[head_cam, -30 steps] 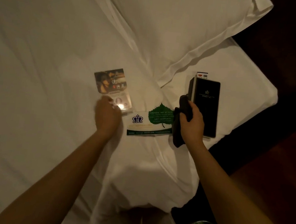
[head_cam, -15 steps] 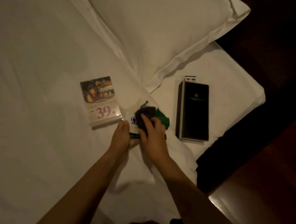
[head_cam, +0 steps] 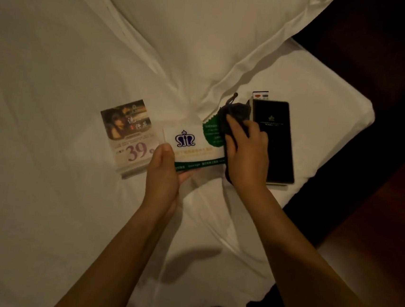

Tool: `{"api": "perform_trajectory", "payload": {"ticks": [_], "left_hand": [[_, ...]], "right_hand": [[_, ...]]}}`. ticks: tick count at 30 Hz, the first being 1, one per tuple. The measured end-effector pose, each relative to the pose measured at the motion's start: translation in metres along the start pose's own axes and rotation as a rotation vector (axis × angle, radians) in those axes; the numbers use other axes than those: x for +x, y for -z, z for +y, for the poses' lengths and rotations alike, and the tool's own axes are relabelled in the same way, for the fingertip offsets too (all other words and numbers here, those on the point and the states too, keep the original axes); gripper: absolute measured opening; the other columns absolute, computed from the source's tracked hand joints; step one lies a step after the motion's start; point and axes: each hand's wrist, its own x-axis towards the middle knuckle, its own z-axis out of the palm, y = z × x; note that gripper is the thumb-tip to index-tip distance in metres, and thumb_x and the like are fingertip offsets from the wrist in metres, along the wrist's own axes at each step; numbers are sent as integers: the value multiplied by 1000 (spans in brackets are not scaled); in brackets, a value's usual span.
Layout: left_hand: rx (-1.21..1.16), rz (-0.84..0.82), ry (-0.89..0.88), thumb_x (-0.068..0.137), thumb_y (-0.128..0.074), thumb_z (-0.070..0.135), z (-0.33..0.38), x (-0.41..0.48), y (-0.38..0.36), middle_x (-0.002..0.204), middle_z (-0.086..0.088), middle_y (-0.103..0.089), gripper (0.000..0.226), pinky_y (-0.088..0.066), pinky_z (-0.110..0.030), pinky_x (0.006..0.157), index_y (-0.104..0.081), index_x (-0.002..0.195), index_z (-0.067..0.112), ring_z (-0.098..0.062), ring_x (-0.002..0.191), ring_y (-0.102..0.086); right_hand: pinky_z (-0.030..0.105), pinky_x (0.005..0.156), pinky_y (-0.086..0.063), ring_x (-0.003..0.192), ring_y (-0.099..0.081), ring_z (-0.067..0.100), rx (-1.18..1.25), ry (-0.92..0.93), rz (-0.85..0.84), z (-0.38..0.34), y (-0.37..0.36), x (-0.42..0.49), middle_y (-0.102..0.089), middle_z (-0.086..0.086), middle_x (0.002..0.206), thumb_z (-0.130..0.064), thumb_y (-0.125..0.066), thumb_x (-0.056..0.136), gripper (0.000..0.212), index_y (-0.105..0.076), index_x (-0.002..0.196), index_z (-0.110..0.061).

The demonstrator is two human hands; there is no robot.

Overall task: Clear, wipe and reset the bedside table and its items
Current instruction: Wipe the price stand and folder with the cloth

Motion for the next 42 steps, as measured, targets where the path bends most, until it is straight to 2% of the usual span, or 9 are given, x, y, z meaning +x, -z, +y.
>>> {"api": "perform_trajectory", "payload": {"ticks": [7,10,13,17,21,26,31,36,42], "left_hand": [[71,-103,62,99,-34,24,-7,13,-17,89,0,-69,27,-54,-36,88,-60,101,17,-16,91,-67],[113,-92,38,98,-36,20,-8,15,-18,95,-6,-68,28,-54,-29,77,-61,108,11,-19,92,-67],[89,-76,22,100,-32,20,-7,13,-13,98,-7,-70,30,-59,-28,68,-61,104,18,-14,86,-71],[193,-16,2,101,-31,22,-7,14,5,97,0,-70,28,-61,-31,71,-59,99,25,-12,86,-71],[570,100,-65,100,-34,25,-6,23,20,102,-5,-65,24,-51,-24,68,-56,97,16,-21,93,-64],[1162,74,-254,94,-45,12,2,24,10,127,-17,-55,46,-37,-24,74,-35,139,12,-18,98,-52],[1579,22,-299,93,-49,22,15,9,-18,150,-16,-31,45,-36,-48,102,-42,136,14,-38,129,-37],[1388,-209,-215,93,-51,25,4,11,-81,134,-17,-52,52,-39,-38,100,-36,141,11,-32,121,-49],[1270,-396,106,95,-43,38,-56,44,-156,134,-23,-51,61,-44,-36,94,-27,140,-1,-35,119,-52]], "right_hand": [[35,87,-42,111,-41,24,89,175,-56,-47,-19,-24,-50,1,136,-24,-48,92,42,-46,133,-33],[39,76,-48,105,-52,33,-6,281,-39,-45,-16,-22,-55,9,132,-10,-61,83,52,-50,132,-25],[38,67,-49,97,-55,37,-56,212,-21,-21,-10,-12,-59,13,126,-10,-64,80,51,-53,129,-21],[31,77,-41,109,-47,31,-10,68,-70,22,-10,-6,-53,11,132,-14,-51,92,43,-49,134,-21],[25,88,-36,109,-45,24,88,-58,-38,60,0,-5,-52,10,133,-14,-46,95,38,-52,132,-20],[37,93,-43,112,-49,34,57,-103,62,94,34,11,-54,17,128,-11,-45,95,39,-50,134,-16],[39,90,-45,110,-51,33,19,-126,79,124,65,26,-54,19,121,-13,-44,96,41,-44,137,-17],[45,99,-43,115,-49,34,26,-246,47,151,83,37,-51,21,127,-15,-42,97,43,-40,140,-17],[38,99,-39,118,-47,34,23,-314,6,181,97,40,-50,20,129,-15,-43,96,43,-40,140,-16]]}}
